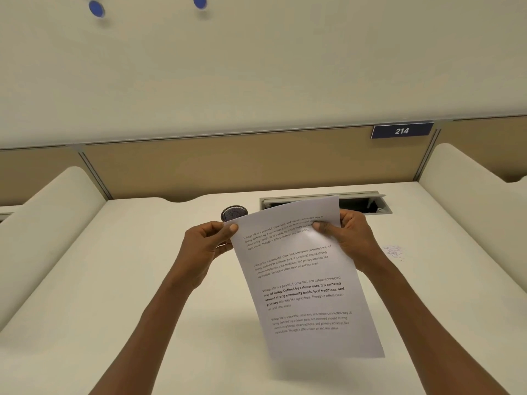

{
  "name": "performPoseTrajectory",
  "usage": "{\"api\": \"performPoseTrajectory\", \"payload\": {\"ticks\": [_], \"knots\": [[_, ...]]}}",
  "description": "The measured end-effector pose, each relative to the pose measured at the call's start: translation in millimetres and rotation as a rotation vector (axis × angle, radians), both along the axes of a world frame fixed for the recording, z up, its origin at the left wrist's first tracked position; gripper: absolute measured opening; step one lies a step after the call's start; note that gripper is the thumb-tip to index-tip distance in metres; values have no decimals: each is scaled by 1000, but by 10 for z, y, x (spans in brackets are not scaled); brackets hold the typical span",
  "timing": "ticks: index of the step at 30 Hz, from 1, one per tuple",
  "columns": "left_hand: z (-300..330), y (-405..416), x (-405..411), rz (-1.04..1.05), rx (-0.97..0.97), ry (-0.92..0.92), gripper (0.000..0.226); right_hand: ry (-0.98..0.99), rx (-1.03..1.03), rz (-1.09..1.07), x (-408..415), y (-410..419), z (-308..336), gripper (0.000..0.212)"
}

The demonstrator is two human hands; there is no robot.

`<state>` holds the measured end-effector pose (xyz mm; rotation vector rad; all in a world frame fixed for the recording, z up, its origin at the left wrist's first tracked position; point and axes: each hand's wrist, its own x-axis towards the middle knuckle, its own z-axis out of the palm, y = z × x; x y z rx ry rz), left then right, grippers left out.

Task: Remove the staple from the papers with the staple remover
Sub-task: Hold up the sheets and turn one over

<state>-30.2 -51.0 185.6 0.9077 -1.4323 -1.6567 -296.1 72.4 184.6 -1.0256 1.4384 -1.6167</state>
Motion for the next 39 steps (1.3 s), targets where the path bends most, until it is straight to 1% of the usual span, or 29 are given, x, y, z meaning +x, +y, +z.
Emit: {"api": "performPoseTrajectory", "payload": {"ticks": [4,9,13,19,24,31,36,37,39], "knots": [[40,55,44,-41,31,73,27,-8,-10,-25,51,77,-4,13],[102,178,116,-134,17,83,30,-3,-1,-58,81,212,8,17],[180,281,144,-137,1,99,33,-21,-21,-64,109,315,63,20],[377,427,171,-156,8,175,33,-49,-23,-57,133,433,166,23],[499,494,189,-175,-2,195,31,-46,-38,-55,155,497,262,21],[520,538,184,-162,7,163,36,-95,-50,-28,185,511,263,22],[466,558,110,-140,-3,89,24,-3,-5,-32,106,453,143,34],[444,565,78,-129,-17,67,25,21,-5,-50,107,427,116,39],[389,581,-4,-105,-60,10,29,130,35,-143,123,356,60,61]]}}
